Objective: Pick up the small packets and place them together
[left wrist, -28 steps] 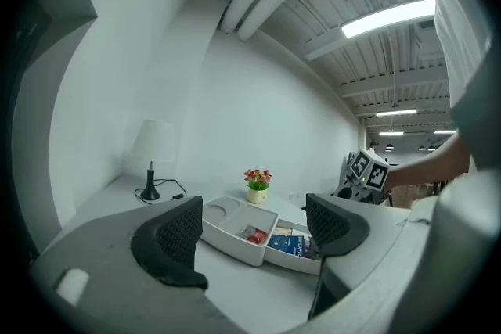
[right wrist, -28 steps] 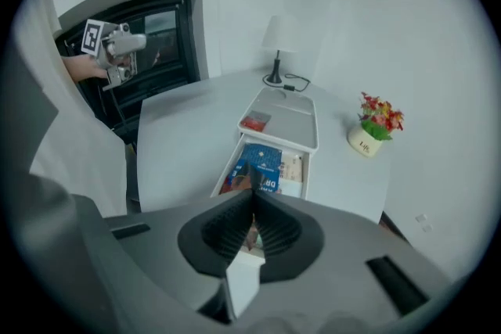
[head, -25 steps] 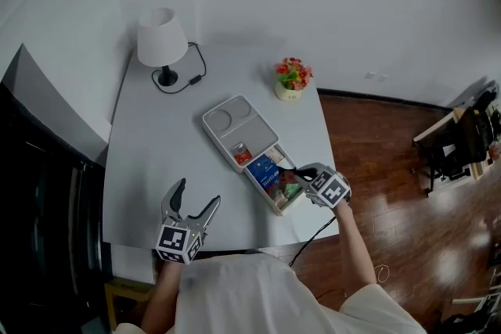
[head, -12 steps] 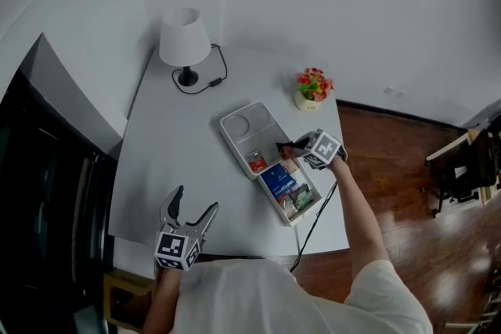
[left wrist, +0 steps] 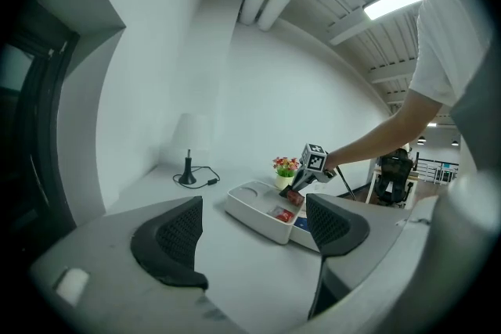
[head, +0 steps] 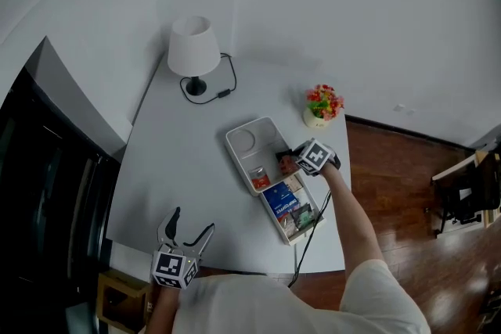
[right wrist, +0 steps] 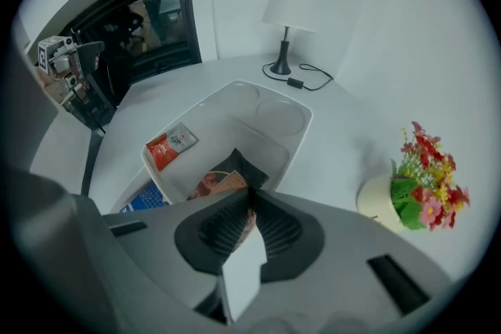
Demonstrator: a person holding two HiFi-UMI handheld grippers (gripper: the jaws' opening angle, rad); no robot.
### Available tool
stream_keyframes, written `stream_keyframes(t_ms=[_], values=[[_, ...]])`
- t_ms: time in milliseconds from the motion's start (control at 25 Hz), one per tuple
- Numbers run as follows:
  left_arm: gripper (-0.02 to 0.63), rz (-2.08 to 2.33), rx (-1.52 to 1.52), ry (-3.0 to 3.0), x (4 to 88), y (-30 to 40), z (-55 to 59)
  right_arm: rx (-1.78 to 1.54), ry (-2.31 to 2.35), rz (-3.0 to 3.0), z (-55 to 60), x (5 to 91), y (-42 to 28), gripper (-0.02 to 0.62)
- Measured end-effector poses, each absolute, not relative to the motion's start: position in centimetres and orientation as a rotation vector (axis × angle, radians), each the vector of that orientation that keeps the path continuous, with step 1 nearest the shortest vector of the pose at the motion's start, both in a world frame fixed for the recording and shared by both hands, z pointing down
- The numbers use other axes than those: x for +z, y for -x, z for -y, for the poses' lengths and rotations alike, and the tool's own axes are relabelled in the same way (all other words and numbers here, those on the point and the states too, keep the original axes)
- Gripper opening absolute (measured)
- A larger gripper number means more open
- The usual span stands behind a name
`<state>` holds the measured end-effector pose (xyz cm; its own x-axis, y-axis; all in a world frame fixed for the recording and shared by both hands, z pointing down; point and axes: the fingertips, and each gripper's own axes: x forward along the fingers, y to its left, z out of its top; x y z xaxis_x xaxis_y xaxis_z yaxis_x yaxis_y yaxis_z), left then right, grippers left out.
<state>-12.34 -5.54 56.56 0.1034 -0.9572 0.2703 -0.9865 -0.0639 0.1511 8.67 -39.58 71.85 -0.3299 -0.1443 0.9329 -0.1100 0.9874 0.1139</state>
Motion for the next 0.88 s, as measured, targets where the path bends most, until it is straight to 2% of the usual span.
stream_keyframes(t_ms=[240,280,360,400,600,880], values=[[0.4,1.924,0.089,-2.081,56.1,12.5,6.2,-0.169,-0.187,1.886,40.2,71.9,-7.0,0.066],[0.4,1.921,0.081,-2.081,56.0,12.4,6.2,-0.181,-0.205,1.889,40.4,72.0,-6.9,0.13],[0.4,1.919,0.065,-2.087,55.7,12.4,6.5,-0.198,-0.243,1.895,40.8,71.8,-6.8,0.299],[0.4,1.919,0.06,-2.093,55.5,12.5,6.7,-0.205,-0.263,1.902,41.0,71.4,-6.9,0.328],[0.4,1.898,0.034,-2.143,54.8,12.4,7.3,-0.225,-0.476,2.091,41.3,66.2,-6.7,0.328],[0.399,1.843,0.009,-2.277,53.0,13.0,9.3,0.069,-0.724,2.722,32.4,53.4,-6.4,0.327]])
